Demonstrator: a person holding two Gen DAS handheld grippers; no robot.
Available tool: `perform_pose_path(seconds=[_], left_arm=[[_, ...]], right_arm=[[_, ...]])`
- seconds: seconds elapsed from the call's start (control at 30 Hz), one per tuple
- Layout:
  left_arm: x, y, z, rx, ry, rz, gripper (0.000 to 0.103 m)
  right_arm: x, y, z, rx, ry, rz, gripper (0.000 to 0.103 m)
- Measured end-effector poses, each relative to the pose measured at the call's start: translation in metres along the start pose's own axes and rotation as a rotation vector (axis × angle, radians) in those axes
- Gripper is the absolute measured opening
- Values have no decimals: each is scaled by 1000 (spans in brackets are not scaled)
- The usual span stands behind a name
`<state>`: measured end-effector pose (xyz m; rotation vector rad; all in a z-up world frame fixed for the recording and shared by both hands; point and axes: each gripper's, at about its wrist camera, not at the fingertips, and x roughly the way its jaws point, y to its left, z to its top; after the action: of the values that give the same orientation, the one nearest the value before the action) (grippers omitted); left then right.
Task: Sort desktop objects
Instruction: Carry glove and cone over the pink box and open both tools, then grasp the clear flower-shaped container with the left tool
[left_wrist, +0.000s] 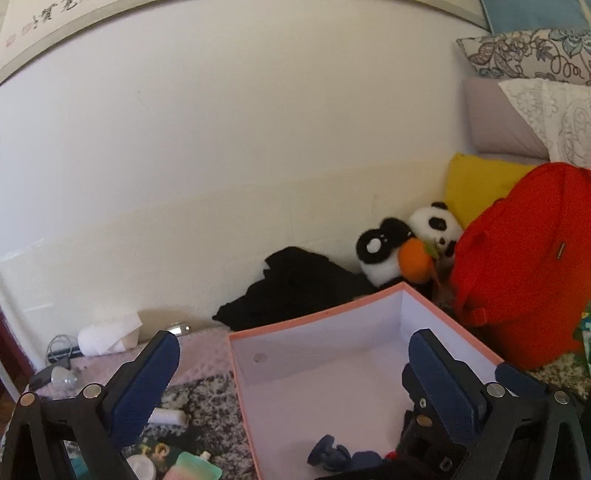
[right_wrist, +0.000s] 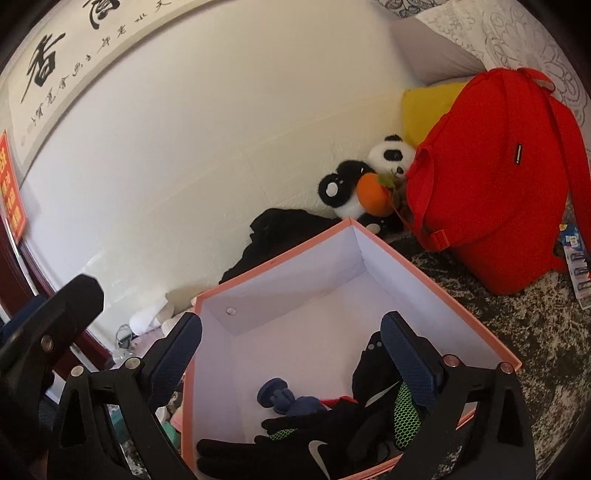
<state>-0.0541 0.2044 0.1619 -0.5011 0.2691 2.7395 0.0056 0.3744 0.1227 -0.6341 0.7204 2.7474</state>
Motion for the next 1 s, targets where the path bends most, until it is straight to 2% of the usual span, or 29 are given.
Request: perform_pose_path(seconds=[0.1,0.2,0.43,0.63,0.8,0.87,1.0], left_arm=[[-9,13,-10,-42,11,21,103],[-24,41,-34,-106,35,50,103],[-58,130,-110,-248,139,197,103],[-55,229,-178,-420,248,458,103],[-34,281,-204,-433,300,612,103],[-24,294,-212,-438,312,618,103],[-2,308,-224,-443,345,575,103]], right_arm=[[2,5,0,-8,4,1,100],[2,15,-3,-30,3,6,100],[-2,55,-19,-124,4,43,100],[-5,95,-40,-227,11,90,100],[5,127,-65,-268,44,135,100],[11,143,-78,-299,55,161,100],[30,174,-102,-345,94,199,100]])
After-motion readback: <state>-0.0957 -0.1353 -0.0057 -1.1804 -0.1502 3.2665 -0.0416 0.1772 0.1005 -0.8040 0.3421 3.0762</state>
